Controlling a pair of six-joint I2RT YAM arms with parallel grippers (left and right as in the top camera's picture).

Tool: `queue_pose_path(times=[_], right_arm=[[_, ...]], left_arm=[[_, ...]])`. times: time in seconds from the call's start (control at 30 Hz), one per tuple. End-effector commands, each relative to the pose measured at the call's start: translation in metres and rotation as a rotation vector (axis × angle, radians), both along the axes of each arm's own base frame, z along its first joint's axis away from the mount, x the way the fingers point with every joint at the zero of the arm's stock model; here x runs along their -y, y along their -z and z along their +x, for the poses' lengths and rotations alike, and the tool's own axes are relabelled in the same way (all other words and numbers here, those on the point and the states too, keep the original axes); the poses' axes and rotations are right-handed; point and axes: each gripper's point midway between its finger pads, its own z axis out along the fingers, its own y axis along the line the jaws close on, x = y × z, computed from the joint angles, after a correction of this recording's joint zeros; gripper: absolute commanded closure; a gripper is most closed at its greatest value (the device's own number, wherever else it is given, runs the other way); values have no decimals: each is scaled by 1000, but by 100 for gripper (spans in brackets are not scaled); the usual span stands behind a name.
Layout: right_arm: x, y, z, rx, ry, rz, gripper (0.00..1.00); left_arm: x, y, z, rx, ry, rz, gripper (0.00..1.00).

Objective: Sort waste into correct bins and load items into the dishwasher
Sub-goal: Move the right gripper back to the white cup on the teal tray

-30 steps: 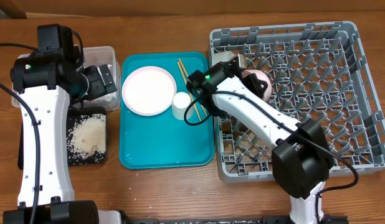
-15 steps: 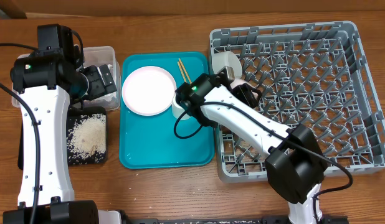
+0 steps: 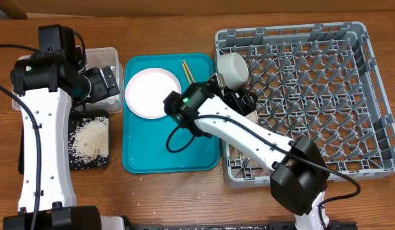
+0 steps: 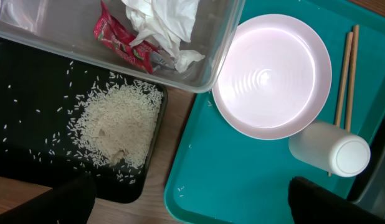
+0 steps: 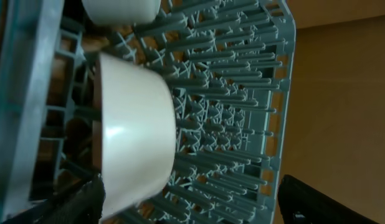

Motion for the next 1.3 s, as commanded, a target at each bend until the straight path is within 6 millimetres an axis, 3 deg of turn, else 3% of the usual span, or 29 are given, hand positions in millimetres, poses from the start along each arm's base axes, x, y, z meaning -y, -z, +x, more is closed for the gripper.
queue_pose_path(times=[0.0, 0.1, 0.23, 0.37, 0.57, 0.73, 0.9, 1.1, 1.27], right_arm=[[-5, -10, 11, 32, 40, 99, 10], [-8, -9, 18, 22, 97, 217, 10], [-22, 7, 23, -65, 191, 456, 5], [-53, 21, 18, -266, 154, 690, 1], [-93, 7, 23, -358, 76, 940, 3], [-108, -4, 40, -297, 25, 1011, 9], [-123, 5, 48, -299, -20, 1030, 15], [-133, 37, 55, -323, -13, 1015, 15], [-144, 68, 50, -403, -26, 1005, 15]], left_arm=[[-3, -4, 1, 12, 1, 14, 0], [-3, -4, 1, 12, 1, 14, 0], [-3, -4, 1, 12, 1, 14, 0], [-3, -4, 1, 12, 1, 14, 0], [-3, -4, 1, 12, 1, 14, 0], [-3, -4, 1, 12, 1, 14, 0], [-3, -4, 1, 12, 1, 14, 0], [-3, -4, 1, 12, 1, 14, 0], [-3, -4, 1, 12, 1, 14, 0]])
